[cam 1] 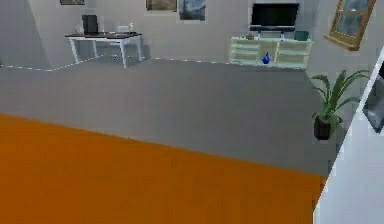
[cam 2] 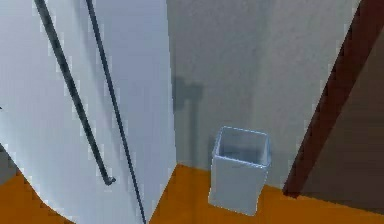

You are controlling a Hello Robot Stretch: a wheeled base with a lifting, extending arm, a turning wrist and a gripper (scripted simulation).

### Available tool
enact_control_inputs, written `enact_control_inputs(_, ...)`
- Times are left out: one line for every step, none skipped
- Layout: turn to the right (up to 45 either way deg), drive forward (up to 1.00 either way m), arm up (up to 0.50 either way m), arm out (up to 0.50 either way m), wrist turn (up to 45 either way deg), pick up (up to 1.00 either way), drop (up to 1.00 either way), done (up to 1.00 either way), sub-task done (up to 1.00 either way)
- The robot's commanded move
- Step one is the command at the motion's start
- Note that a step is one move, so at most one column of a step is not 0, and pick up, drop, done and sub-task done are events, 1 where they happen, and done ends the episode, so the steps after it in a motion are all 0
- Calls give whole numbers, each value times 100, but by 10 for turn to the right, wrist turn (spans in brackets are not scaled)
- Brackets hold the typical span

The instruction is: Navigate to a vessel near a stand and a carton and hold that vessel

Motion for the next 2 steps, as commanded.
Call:
enact_control_inputs(0, 100, 0, 0, 0, 0, 0, 0, 0)
enact_control_inputs(0, 100, 0, 0, 0, 0, 0, 0, 0)
